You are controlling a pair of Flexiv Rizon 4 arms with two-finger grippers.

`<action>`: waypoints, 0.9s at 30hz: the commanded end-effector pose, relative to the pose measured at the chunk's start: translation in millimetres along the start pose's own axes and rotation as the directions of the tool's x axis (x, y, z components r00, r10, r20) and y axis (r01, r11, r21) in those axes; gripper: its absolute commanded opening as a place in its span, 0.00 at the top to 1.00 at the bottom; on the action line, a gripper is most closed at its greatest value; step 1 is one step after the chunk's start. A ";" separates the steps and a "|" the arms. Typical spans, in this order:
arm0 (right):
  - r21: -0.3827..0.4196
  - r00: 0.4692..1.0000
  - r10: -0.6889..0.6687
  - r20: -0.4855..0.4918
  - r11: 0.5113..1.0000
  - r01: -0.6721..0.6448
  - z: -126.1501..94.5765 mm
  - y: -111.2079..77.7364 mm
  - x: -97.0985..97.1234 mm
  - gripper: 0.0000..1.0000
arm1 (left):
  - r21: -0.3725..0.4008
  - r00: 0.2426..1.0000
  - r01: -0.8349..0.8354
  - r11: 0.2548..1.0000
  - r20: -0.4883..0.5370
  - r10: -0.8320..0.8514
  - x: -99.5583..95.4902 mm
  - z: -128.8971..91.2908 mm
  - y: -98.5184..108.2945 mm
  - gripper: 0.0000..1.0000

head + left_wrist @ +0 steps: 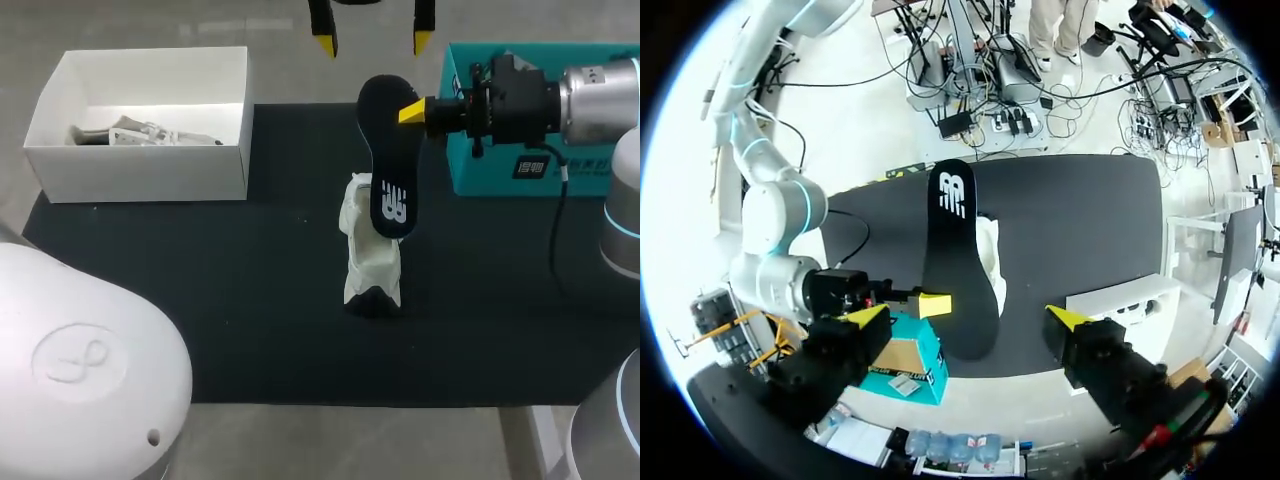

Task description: Take the shoe out of the shoebox, open the shoe tongue, remove and reinsert the insole, then place the shoe into the shoebox

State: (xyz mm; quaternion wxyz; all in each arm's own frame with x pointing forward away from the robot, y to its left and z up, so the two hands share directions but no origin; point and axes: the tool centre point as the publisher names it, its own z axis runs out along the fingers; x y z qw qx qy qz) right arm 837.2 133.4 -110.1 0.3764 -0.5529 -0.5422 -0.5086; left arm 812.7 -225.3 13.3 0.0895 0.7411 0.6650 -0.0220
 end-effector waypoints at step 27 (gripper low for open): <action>-0.023 1.000 -0.007 -0.003 1.000 0.007 -23.7 3.2 18.5 1.00 | -0.183 0.540 0.123 0.975 0.837 0.089 85.6 64.6 8.5 0.00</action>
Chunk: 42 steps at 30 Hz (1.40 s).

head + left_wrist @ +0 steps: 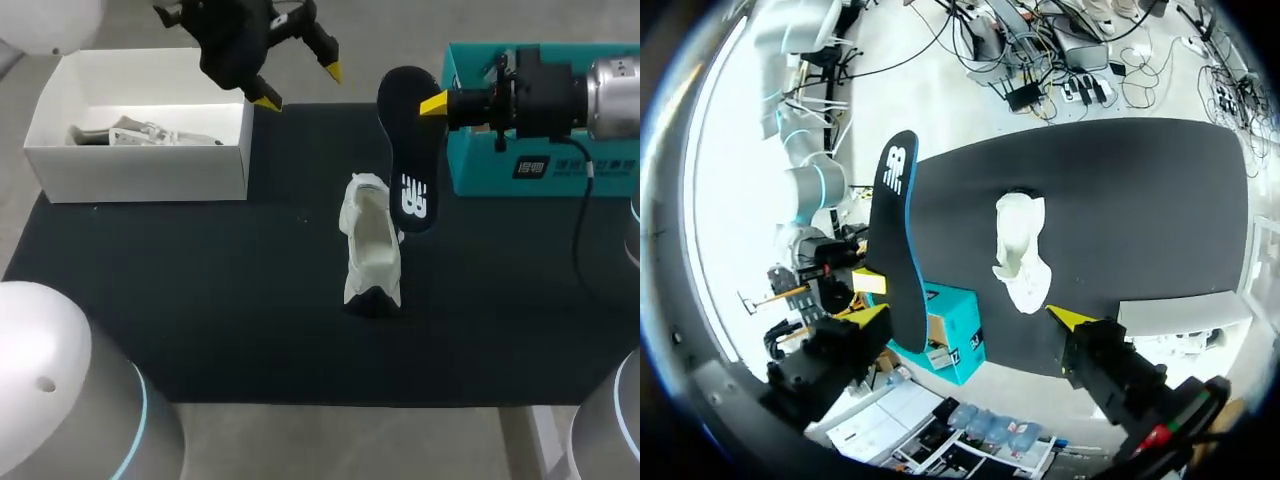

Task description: Take the shoe out of the shoebox, open the shoe tongue, remove and reinsert the insole, then place the shoe into the shoebox

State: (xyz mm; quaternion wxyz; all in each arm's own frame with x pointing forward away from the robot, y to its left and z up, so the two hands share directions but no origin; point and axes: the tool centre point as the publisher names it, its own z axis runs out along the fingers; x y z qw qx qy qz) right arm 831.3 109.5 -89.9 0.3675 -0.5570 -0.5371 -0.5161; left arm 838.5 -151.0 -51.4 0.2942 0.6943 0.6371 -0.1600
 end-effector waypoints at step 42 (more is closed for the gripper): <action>0.015 0.988 0.066 -0.139 0.998 -0.064 27.8 -17.7 23.3 1.00 | 0.015 0.579 0.169 0.986 0.808 -0.111 -64.3 81.0 -15.4 0.63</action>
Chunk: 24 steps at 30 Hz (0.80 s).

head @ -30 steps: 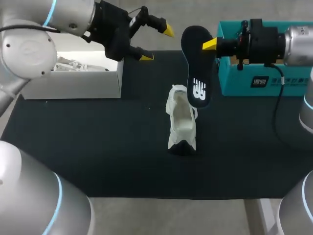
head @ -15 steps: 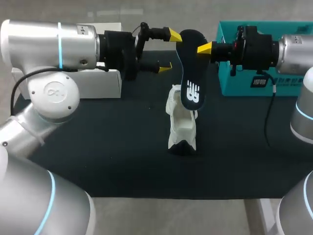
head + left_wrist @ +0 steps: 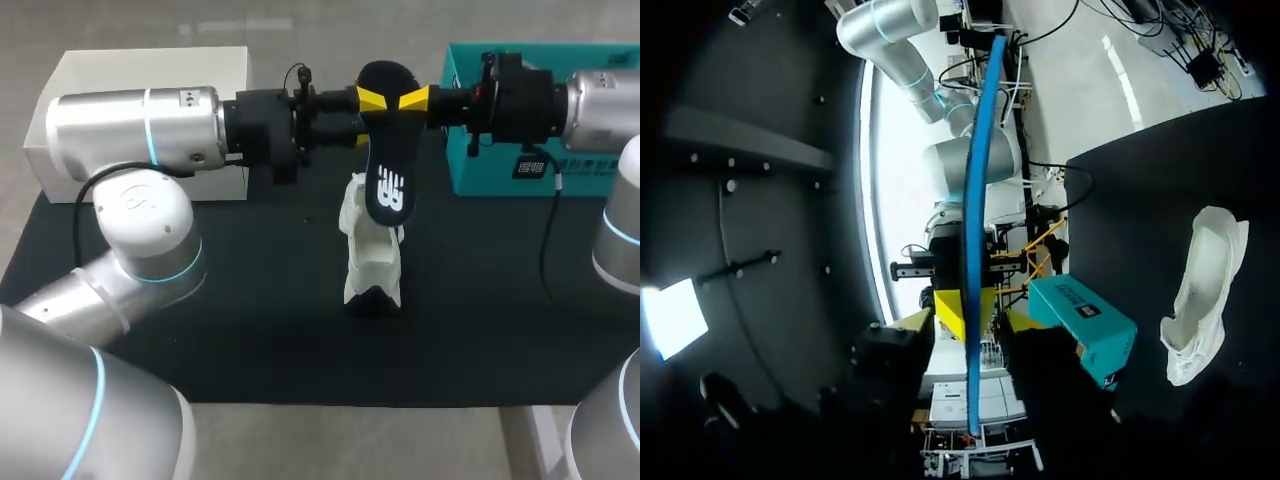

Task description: Take the shoe out of the shoebox, open the shoe tongue, remove and reinsert the insole, then place the shoe into the shoebox

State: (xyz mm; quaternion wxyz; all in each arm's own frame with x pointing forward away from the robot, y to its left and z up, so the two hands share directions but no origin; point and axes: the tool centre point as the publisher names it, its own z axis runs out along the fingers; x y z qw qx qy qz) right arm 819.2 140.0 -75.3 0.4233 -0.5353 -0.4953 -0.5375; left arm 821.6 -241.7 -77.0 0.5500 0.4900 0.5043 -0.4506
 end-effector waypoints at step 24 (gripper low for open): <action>0.000 1.000 0.009 0.000 1.000 -0.009 1.3 -2.7 -4.8 1.00 | 0.045 0.999 -0.007 0.999 0.032 0.006 6.0 1.2 -0.5 1.00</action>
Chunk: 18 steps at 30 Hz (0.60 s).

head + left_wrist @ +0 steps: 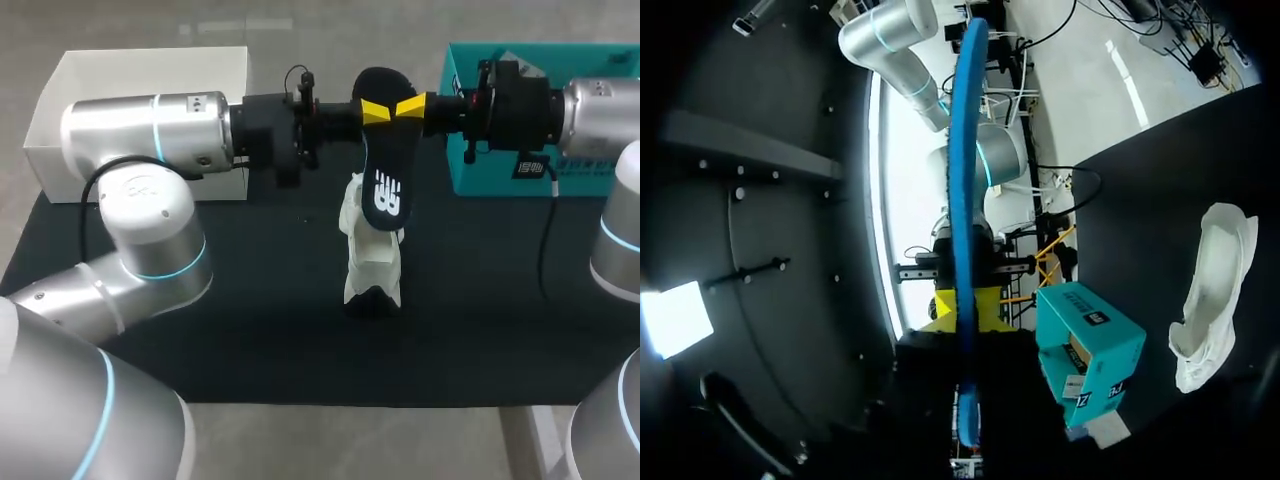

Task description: Take the shoe out of the shoebox, open the shoe tongue, remove and reinsert the insole, then place the shoe into the shoebox

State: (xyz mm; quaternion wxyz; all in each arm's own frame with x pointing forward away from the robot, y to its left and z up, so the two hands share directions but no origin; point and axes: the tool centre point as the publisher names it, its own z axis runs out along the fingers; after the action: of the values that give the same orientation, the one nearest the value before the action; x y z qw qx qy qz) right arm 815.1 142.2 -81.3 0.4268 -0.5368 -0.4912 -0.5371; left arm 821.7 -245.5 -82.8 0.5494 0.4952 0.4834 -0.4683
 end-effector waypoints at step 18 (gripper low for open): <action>-0.057 0.938 0.055 0.343 0.998 -0.038 -62.4 -10.9 -16.2 0.00 | 0.024 0.998 0.042 0.999 -0.046 -0.040 4.7 -8.4 -8.6 1.00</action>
State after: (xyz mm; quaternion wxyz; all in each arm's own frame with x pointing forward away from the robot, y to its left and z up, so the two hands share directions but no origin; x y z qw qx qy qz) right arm 813.3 110.8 -108.4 0.3778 -0.5992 -0.5129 -0.4850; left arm 816.1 -243.9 -90.1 0.5233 0.5020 0.4978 -0.4757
